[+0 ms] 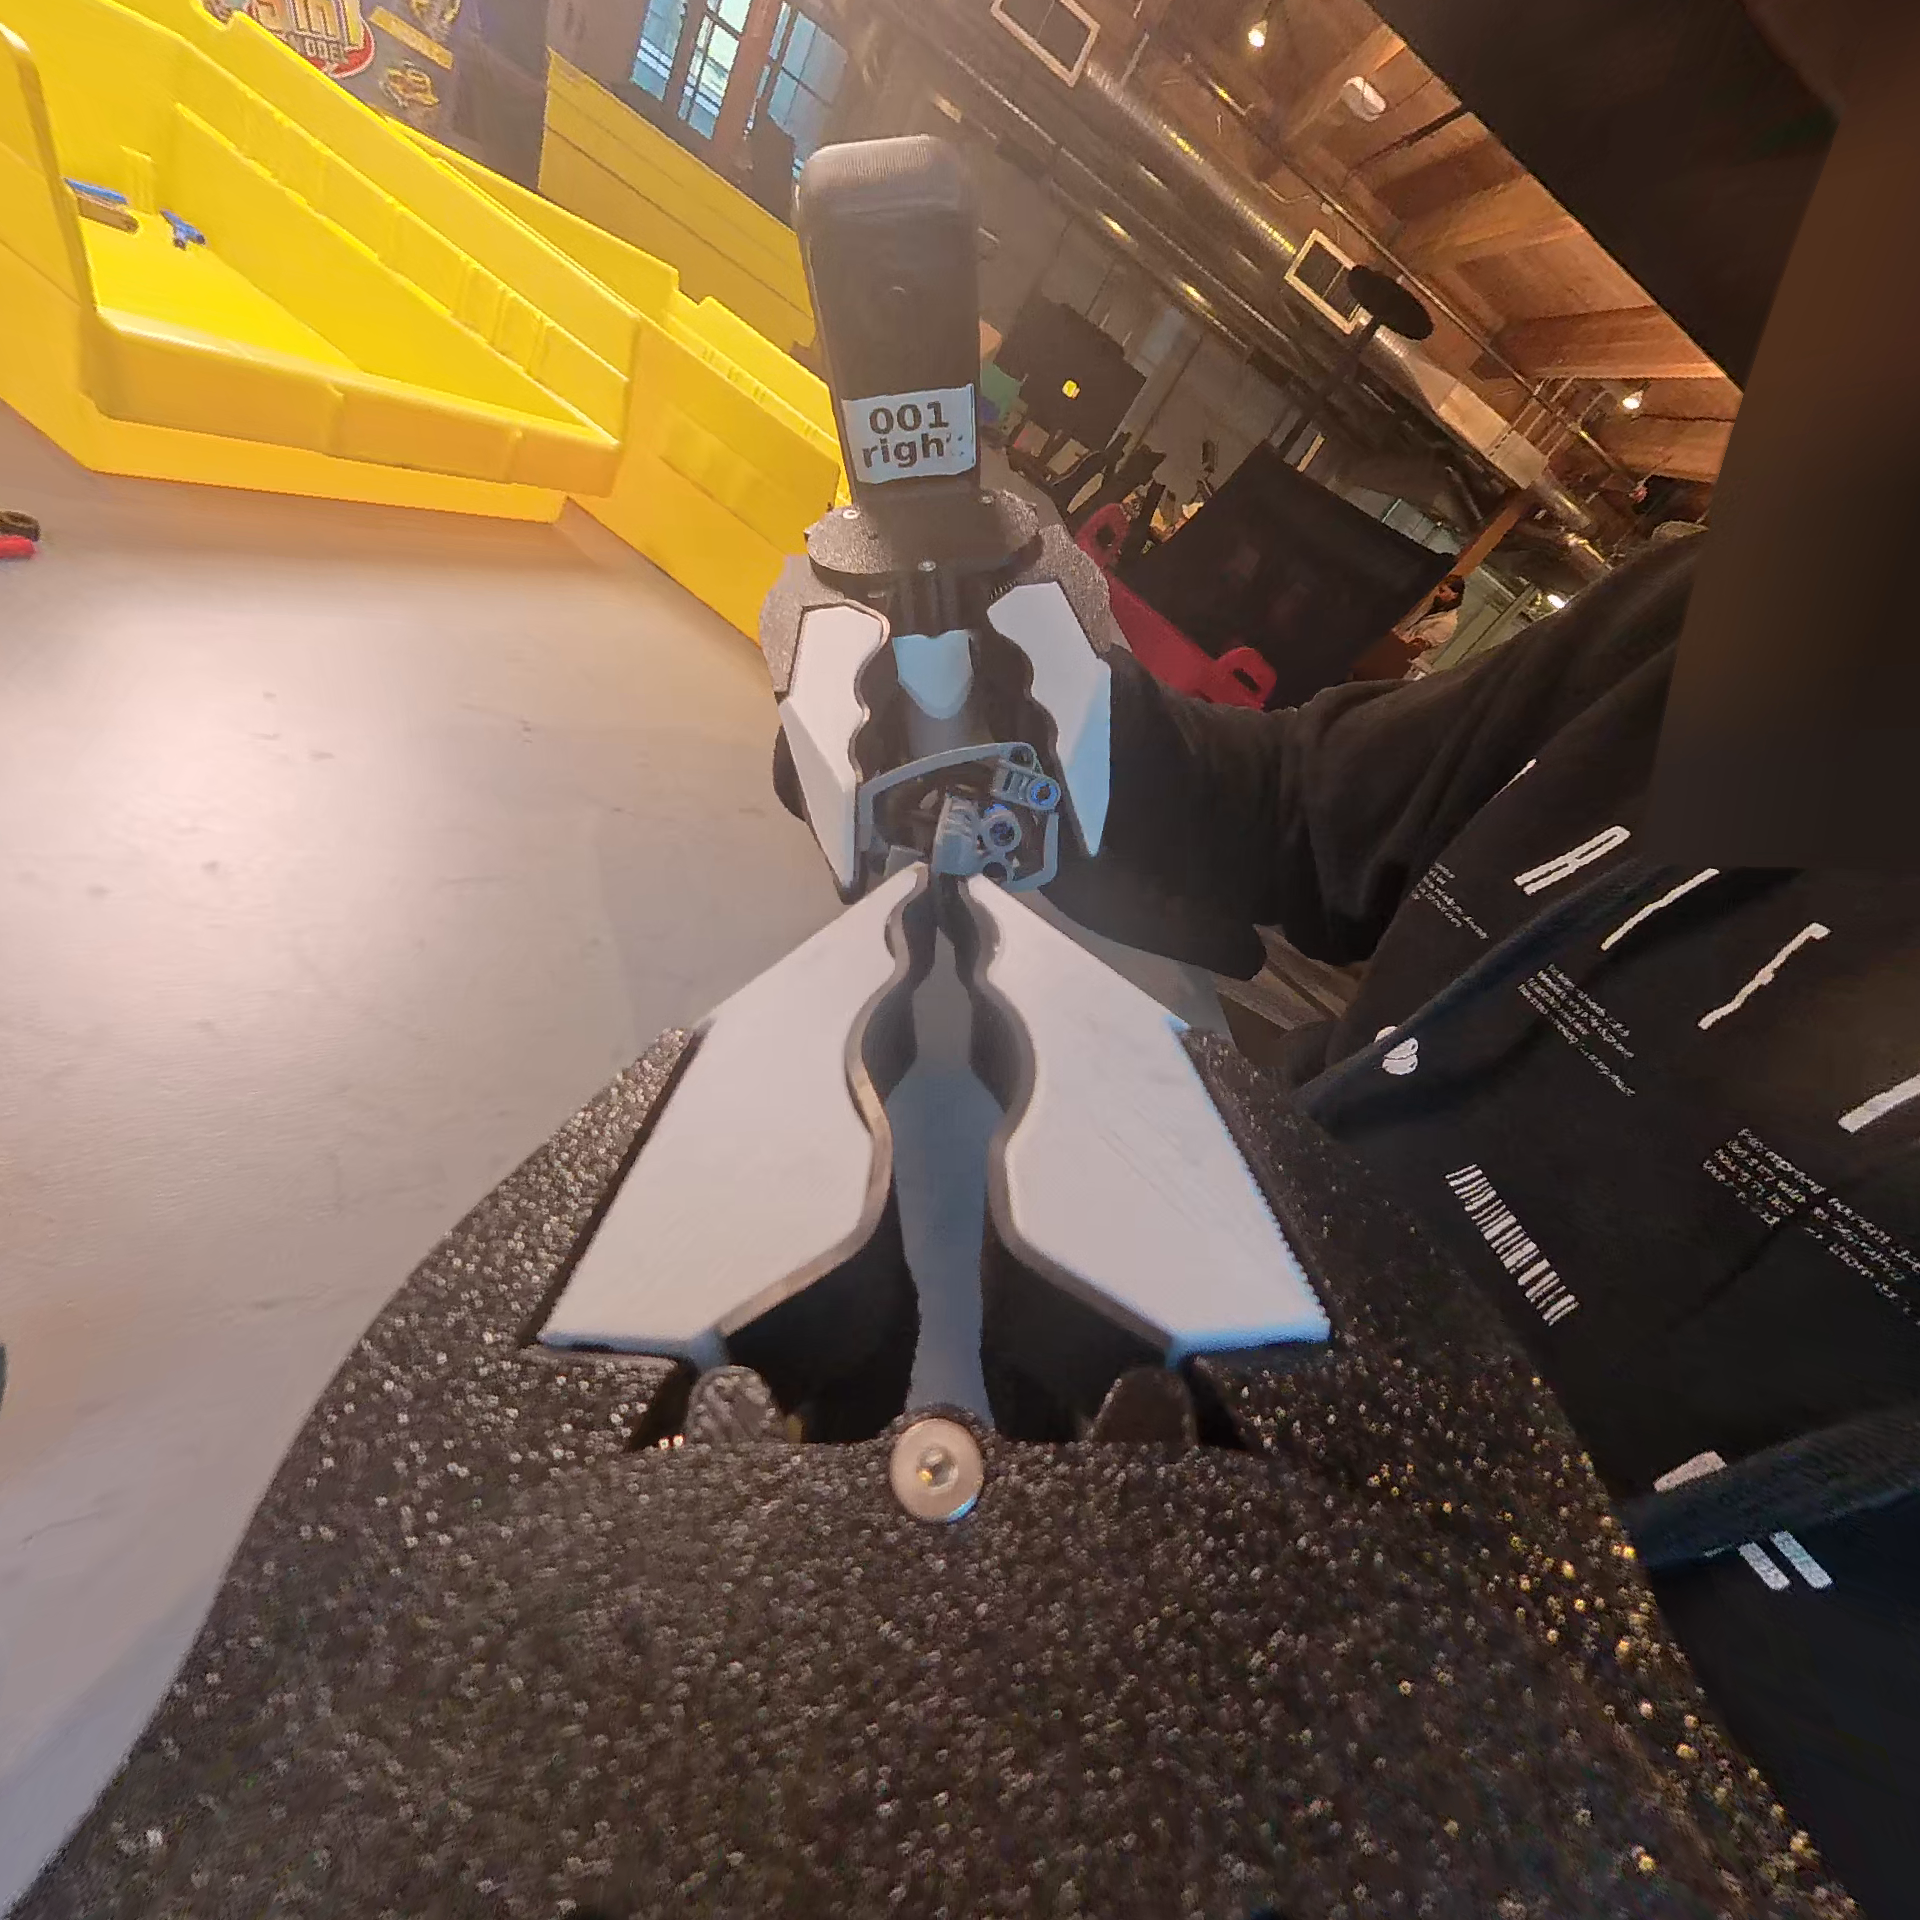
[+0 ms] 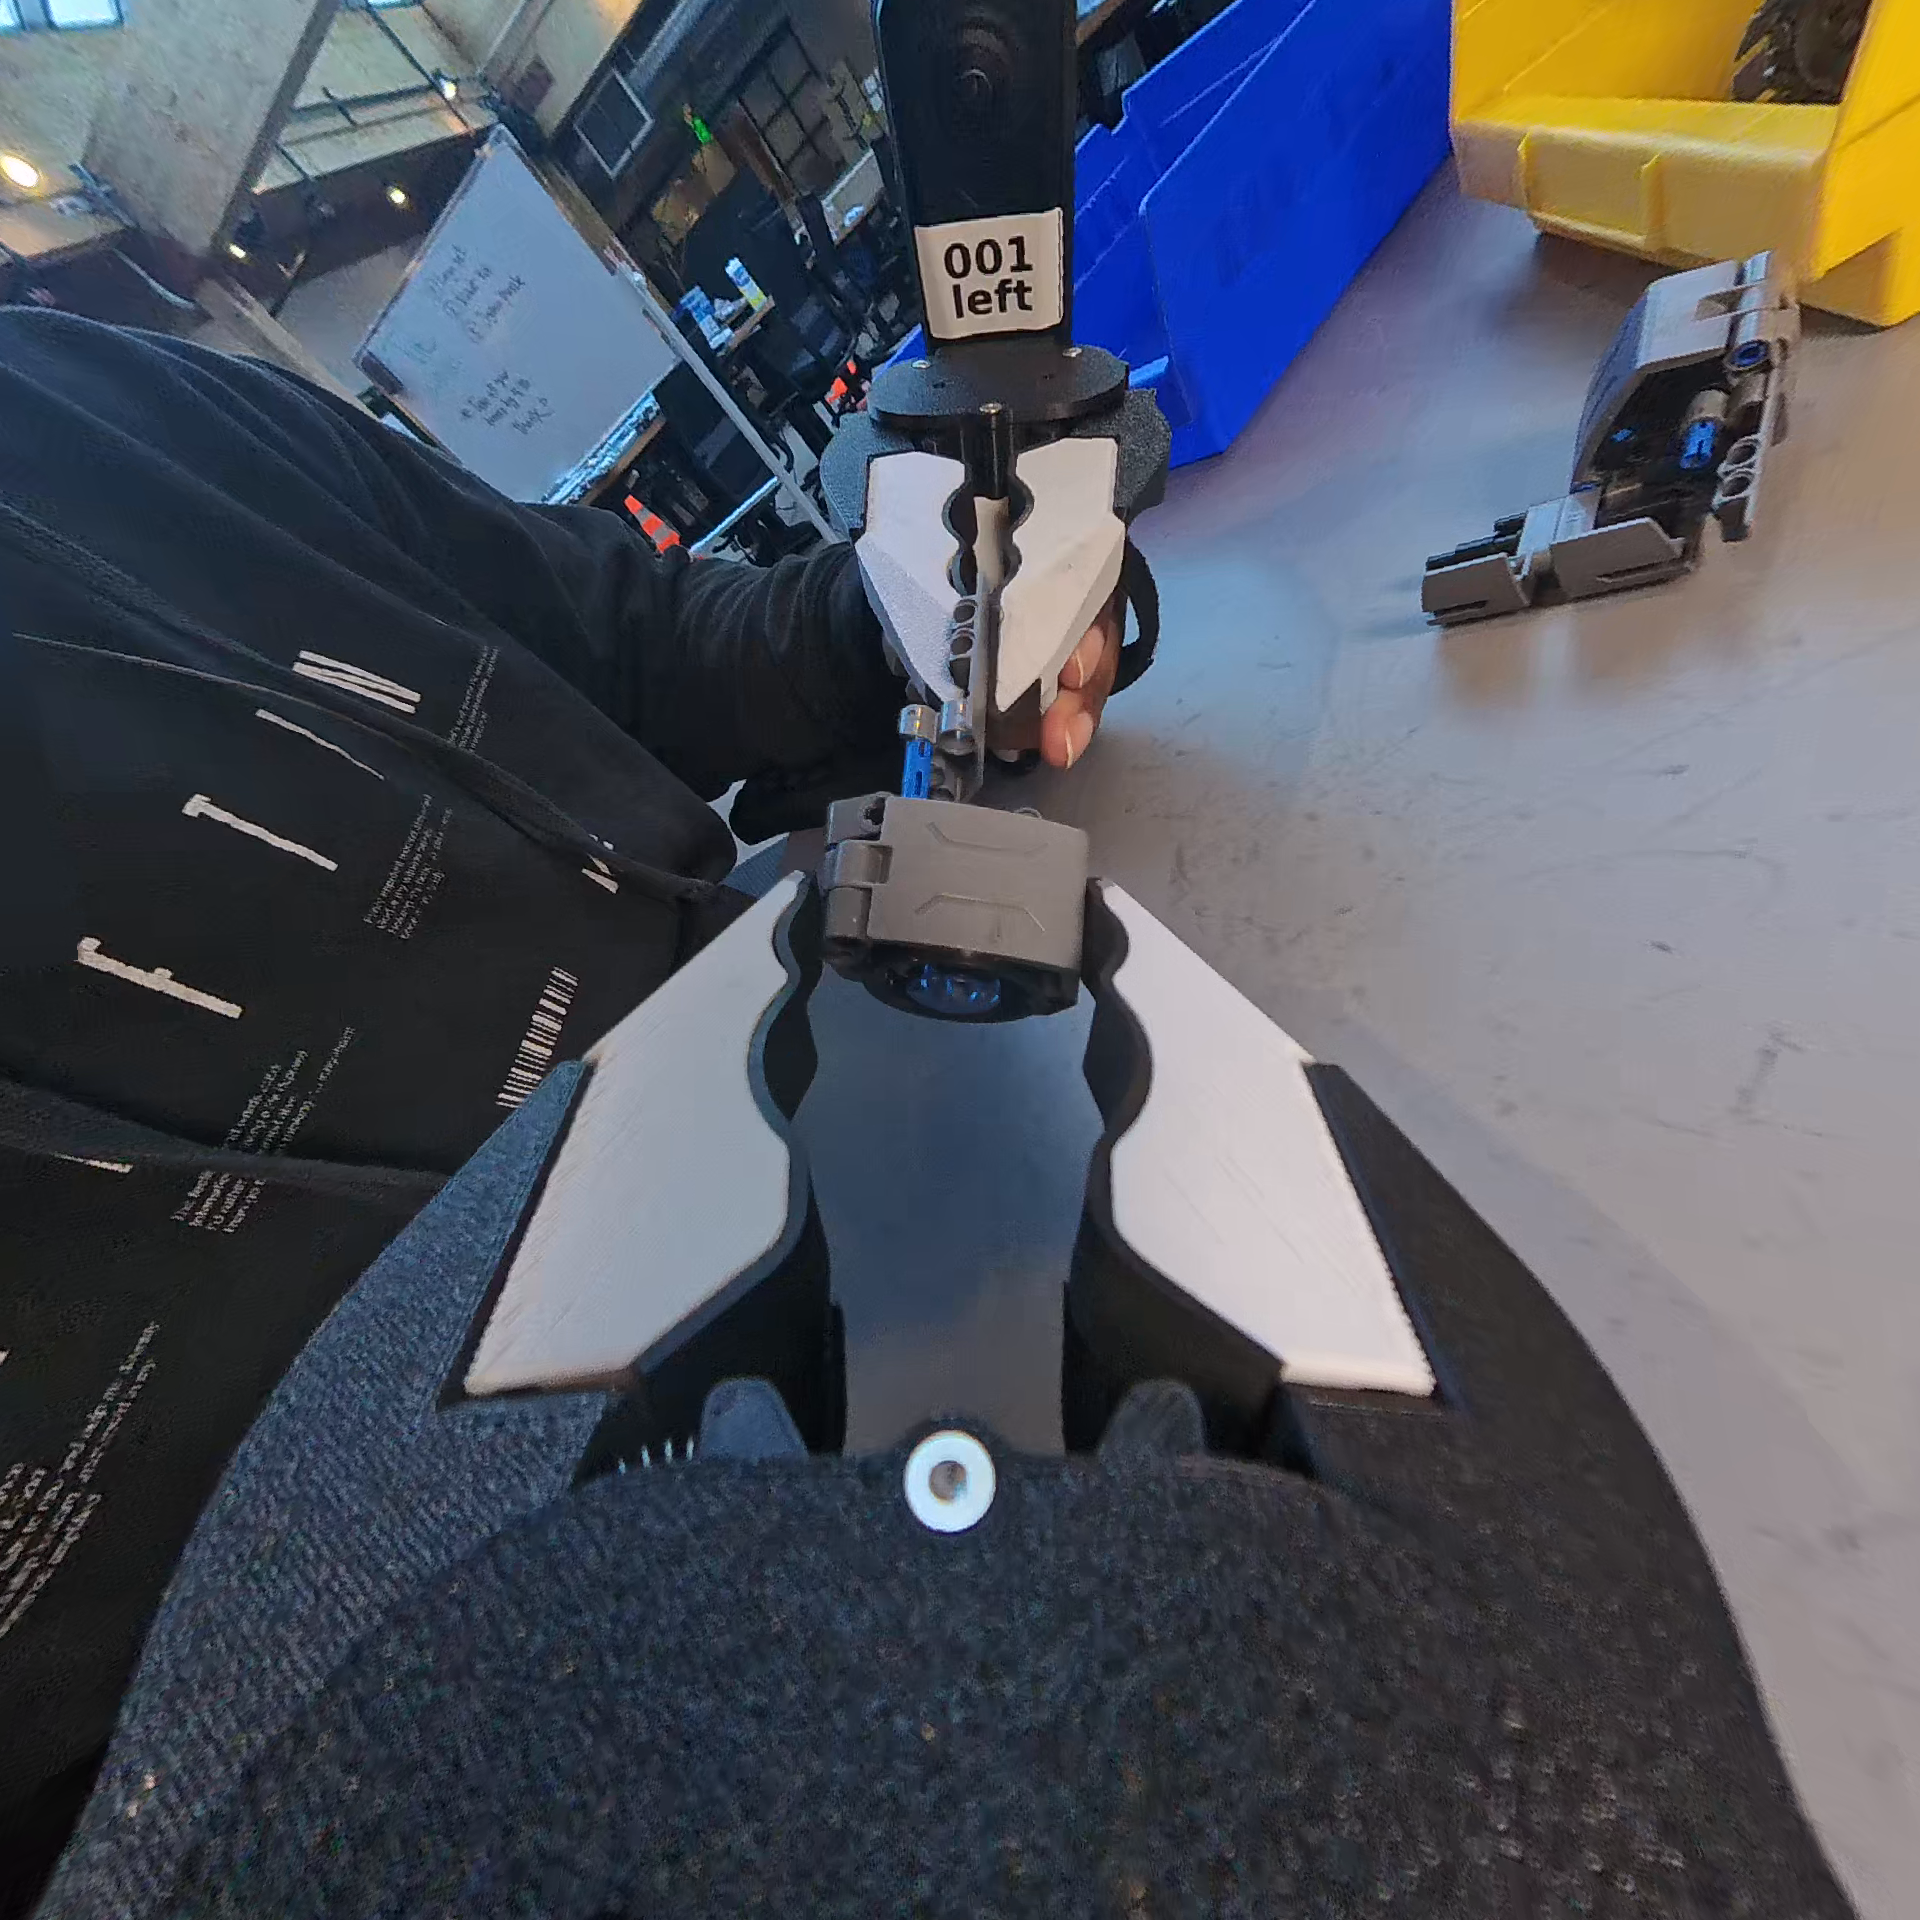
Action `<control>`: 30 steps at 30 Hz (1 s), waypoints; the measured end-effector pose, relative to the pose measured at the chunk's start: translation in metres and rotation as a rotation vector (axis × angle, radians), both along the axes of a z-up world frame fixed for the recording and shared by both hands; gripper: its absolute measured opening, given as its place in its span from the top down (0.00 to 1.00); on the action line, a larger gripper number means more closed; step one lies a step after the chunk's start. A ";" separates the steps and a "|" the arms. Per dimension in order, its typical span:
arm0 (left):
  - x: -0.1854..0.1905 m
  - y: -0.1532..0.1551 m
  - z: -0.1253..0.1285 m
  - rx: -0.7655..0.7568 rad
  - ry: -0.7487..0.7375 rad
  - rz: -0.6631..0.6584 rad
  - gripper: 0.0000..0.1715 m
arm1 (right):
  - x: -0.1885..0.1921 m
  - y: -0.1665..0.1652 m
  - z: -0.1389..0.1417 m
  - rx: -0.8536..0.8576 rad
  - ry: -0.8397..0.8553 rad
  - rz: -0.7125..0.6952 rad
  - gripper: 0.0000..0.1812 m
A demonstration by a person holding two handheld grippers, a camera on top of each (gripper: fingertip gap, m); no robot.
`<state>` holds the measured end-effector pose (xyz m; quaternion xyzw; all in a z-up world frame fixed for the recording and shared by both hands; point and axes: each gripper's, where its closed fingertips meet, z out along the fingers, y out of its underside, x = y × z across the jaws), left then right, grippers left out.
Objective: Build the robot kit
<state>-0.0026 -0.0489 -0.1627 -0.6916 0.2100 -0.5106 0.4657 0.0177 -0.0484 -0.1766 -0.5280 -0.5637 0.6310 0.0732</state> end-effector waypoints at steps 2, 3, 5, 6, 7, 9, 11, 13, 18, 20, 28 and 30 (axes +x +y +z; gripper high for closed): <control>0.000 0.000 0.000 -0.001 0.000 0.001 0.99 | 0.000 0.000 0.000 0.001 0.001 0.000 0.73; 0.000 0.000 -0.001 0.001 0.007 0.002 0.99 | 0.000 -0.001 0.001 -0.006 0.003 0.001 0.73; 0.001 0.000 -0.001 0.005 0.018 0.003 0.99 | 0.000 -0.002 0.000 0.000 0.000 0.008 0.74; 0.001 0.000 -0.002 0.005 0.022 0.004 0.99 | 0.000 -0.002 -0.001 -0.002 -0.002 0.008 0.74; 0.001 0.000 -0.002 0.008 0.031 0.005 1.00 | 0.000 -0.002 -0.001 -0.004 -0.006 0.009 0.74; 0.000 0.000 -0.005 0.023 0.068 0.010 1.00 | 0.000 -0.002 -0.004 -0.005 -0.020 0.006 0.74; 0.000 0.000 -0.007 0.036 0.098 0.013 1.00 | 0.000 0.000 -0.006 -0.010 -0.037 -0.002 0.74; 0.000 -0.001 -0.007 0.054 0.118 0.020 1.00 | 0.000 -0.001 -0.006 -0.014 -0.042 0.000 0.74; 0.001 -0.004 -0.006 0.107 0.151 0.010 1.00 | 0.000 -0.006 -0.005 -0.025 -0.024 0.015 0.74; 0.002 -0.006 -0.002 0.120 0.130 0.009 1.00 | 0.001 -0.006 -0.002 -0.038 -0.004 0.020 0.74; -0.003 -0.001 0.010 0.173 0.088 0.090 1.00 | -0.007 -0.004 0.011 -0.188 0.052 -0.019 0.75; -0.003 -0.002 0.012 0.185 0.085 0.086 1.00 | -0.007 -0.006 0.014 -0.232 0.058 -0.009 0.75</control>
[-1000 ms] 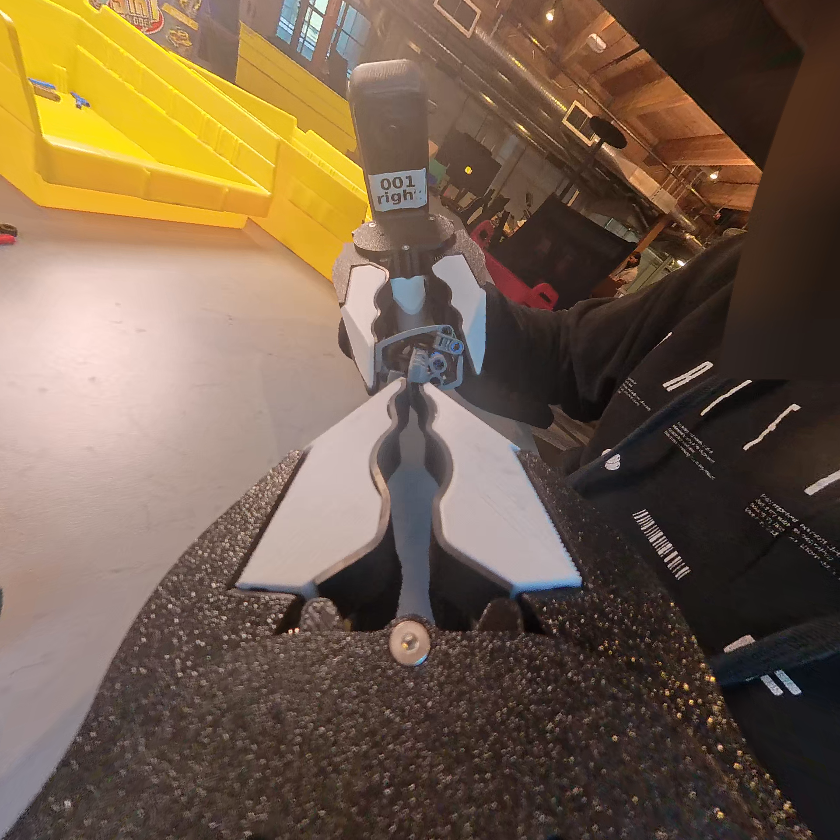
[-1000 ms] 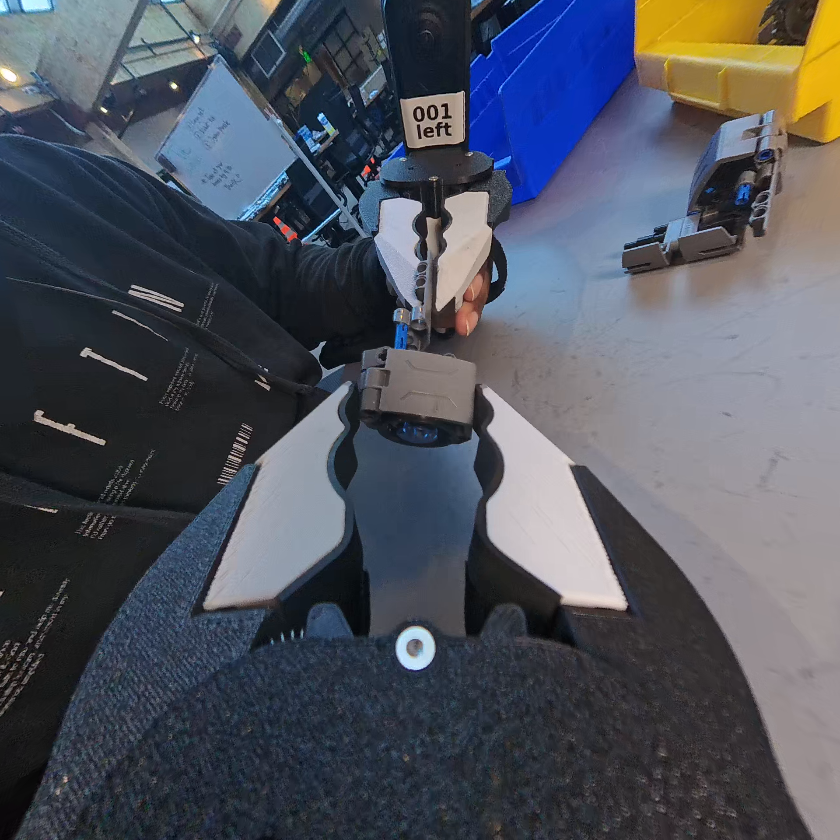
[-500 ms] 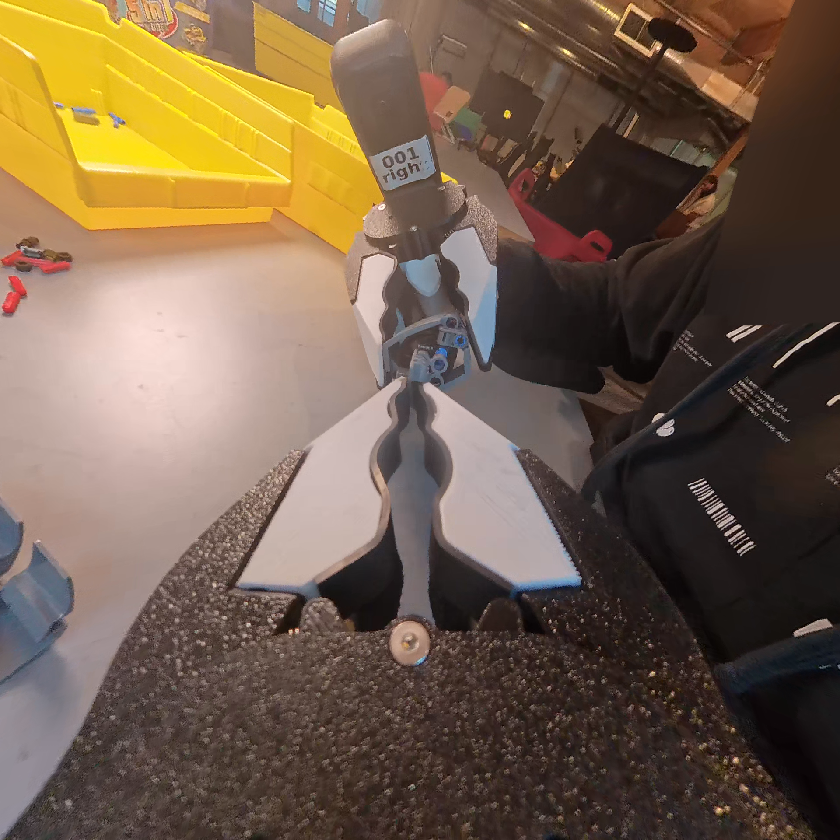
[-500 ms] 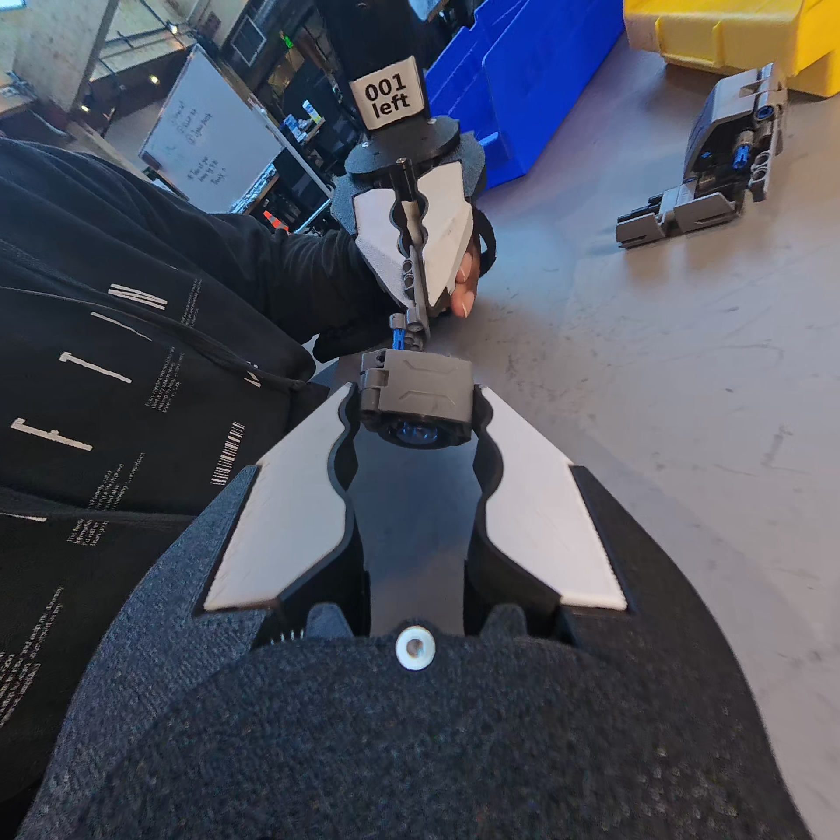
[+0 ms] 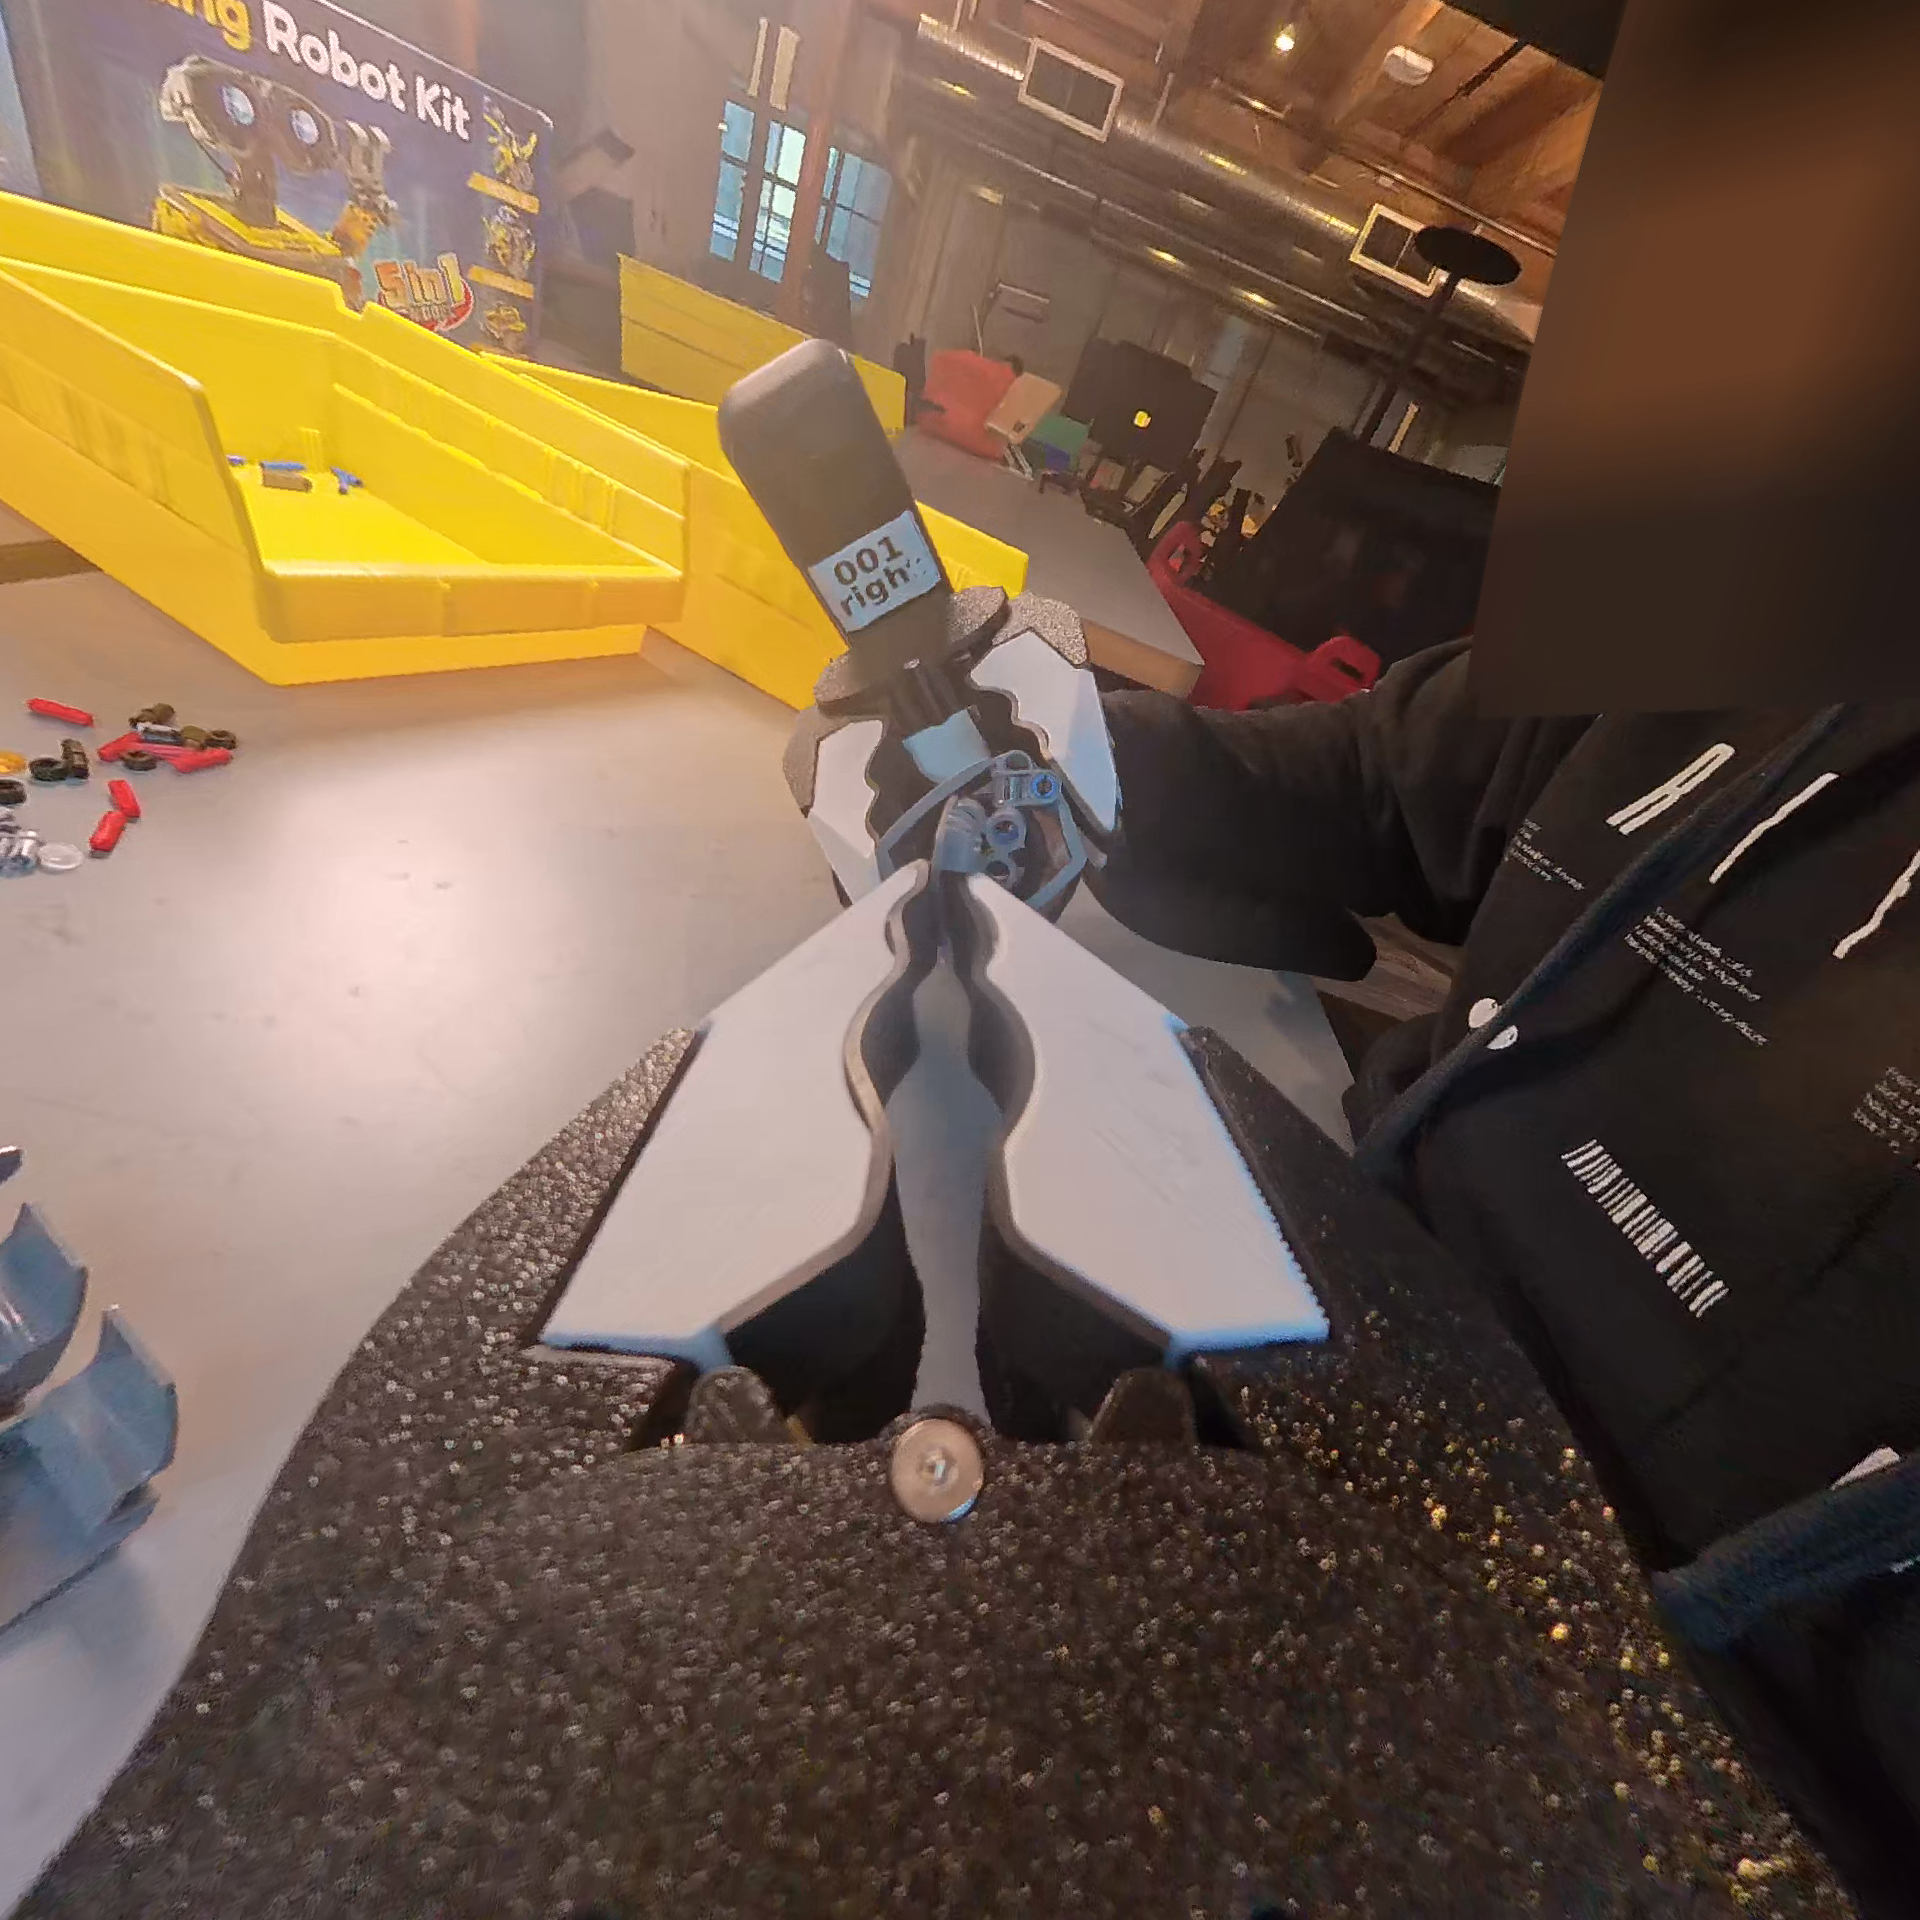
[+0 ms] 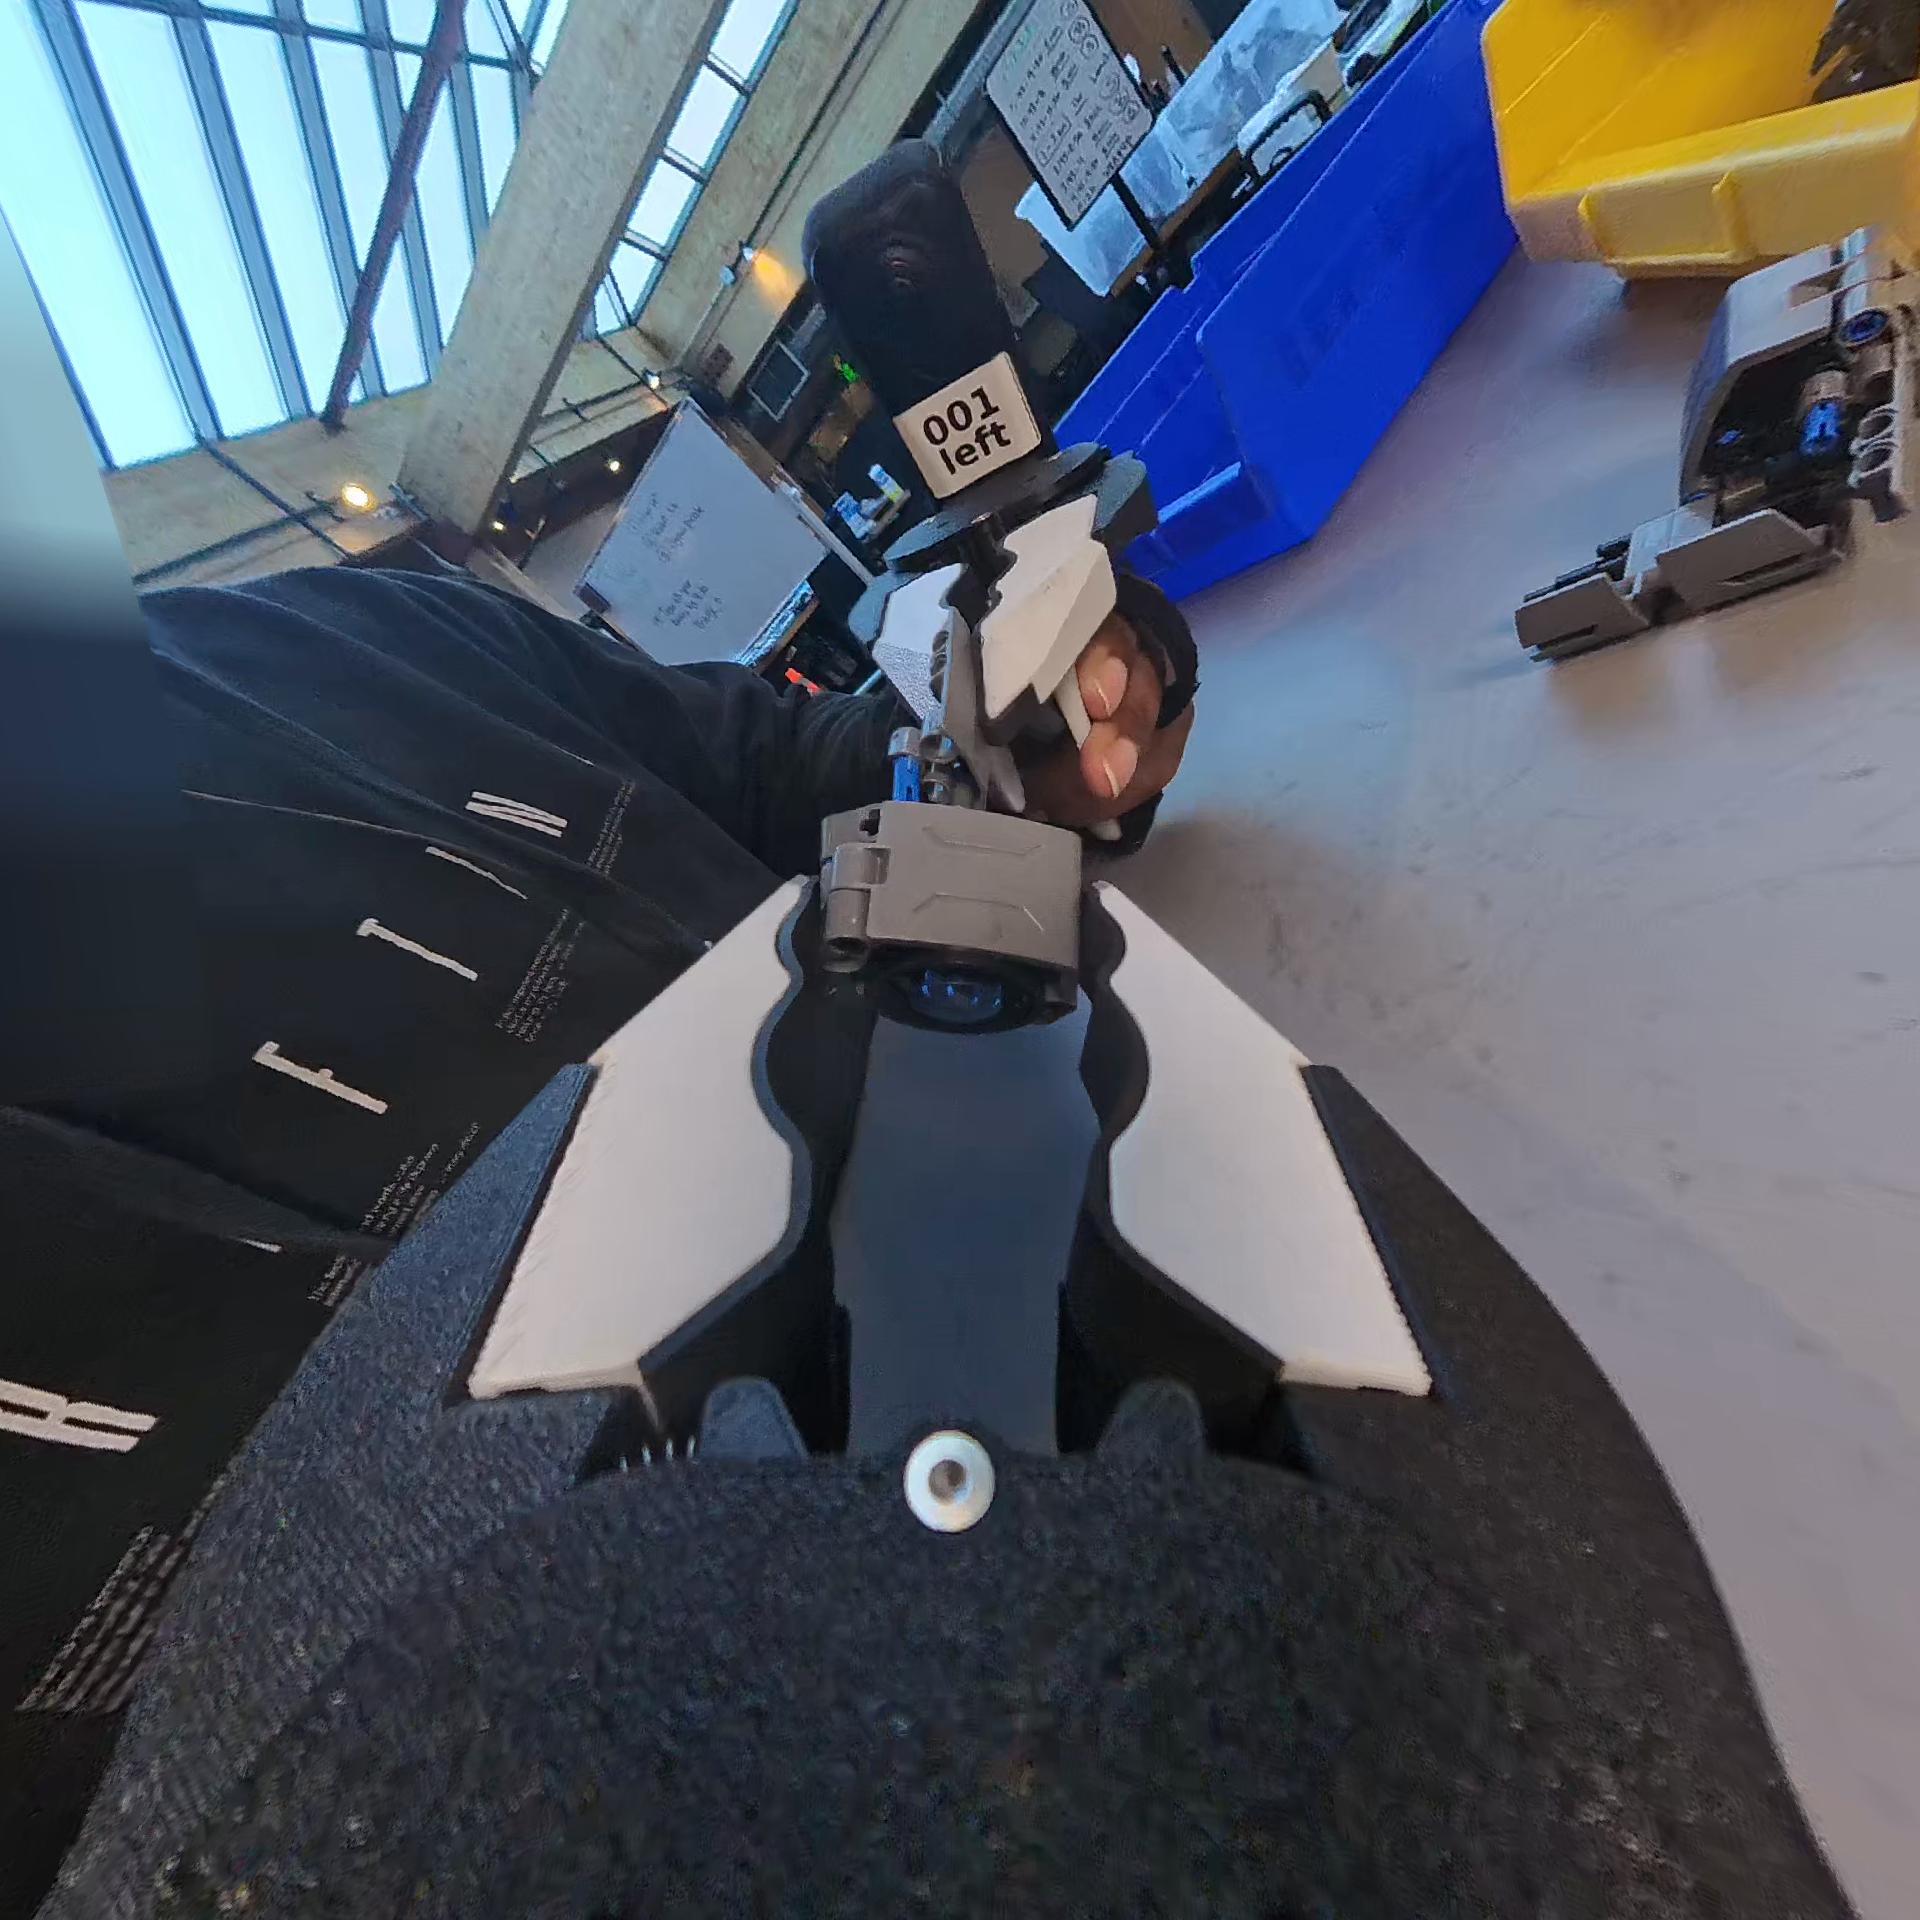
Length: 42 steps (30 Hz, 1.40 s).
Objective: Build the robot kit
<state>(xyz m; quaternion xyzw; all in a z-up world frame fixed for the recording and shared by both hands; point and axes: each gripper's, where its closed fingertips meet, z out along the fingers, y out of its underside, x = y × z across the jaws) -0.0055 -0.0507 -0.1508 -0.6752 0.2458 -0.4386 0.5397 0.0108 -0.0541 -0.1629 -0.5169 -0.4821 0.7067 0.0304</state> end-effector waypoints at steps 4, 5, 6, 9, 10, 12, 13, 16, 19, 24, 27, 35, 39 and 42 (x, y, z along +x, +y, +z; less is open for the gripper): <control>0.003 -0.004 -0.002 0.039 0.043 -0.021 1.00 | 0.003 -0.004 -0.003 0.005 -0.017 0.032 0.75; 0.003 -0.006 -0.002 0.050 0.055 -0.029 1.00 | 0.003 -0.005 -0.004 0.017 -0.020 0.037 0.75; 0.004 -0.008 -0.003 0.065 0.072 -0.042 1.00 | 0.004 -0.007 -0.005 0.018 -0.023 0.048 0.75; 0.005 -0.011 -0.005 0.098 0.117 -0.051 1.00 | 0.005 -0.009 -0.006 0.014 -0.027 0.058 0.75; 0.006 -0.012 -0.005 0.112 0.134 -0.054 1.00 | 0.005 -0.010 -0.007 0.010 -0.024 0.061 0.75; 0.007 -0.014 -0.005 0.132 0.145 -0.059 1.00 | 0.006 -0.010 -0.004 0.000 -0.015 0.064 0.75; 0.012 -0.017 -0.009 0.139 0.171 -0.078 1.00 | 0.004 -0.007 -0.002 -0.017 -0.009 0.045 0.75; 0.052 -0.028 -0.020 0.232 0.308 -0.154 1.00 | -0.005 -0.014 -0.006 0.005 -0.017 0.046 0.75; 0.021 -0.004 0.005 0.185 0.184 -0.016 1.00 | -0.002 0.032 0.017 0.021 0.059 -0.138 0.76; 0.010 0.011 0.006 0.081 0.061 0.044 1.00 | -0.002 0.053 0.031 -0.062 0.136 -0.246 0.75; 0.007 0.017 0.007 0.073 0.045 0.086 1.00 | -0.007 0.062 0.040 -0.150 0.189 -0.325 0.75; 0.024 0.017 -0.017 0.047 0.214 0.095 0.99 | -0.018 0.062 0.035 -0.048 0.228 -0.435 0.74; 0.017 0.022 0.001 0.083 0.146 0.162 0.99 | -0.021 0.055 0.044 -0.025 0.290 -0.464 0.74; 0.004 0.024 0.011 0.078 0.070 0.200 1.00 | -0.019 0.053 0.043 -0.019 0.301 -0.442 0.74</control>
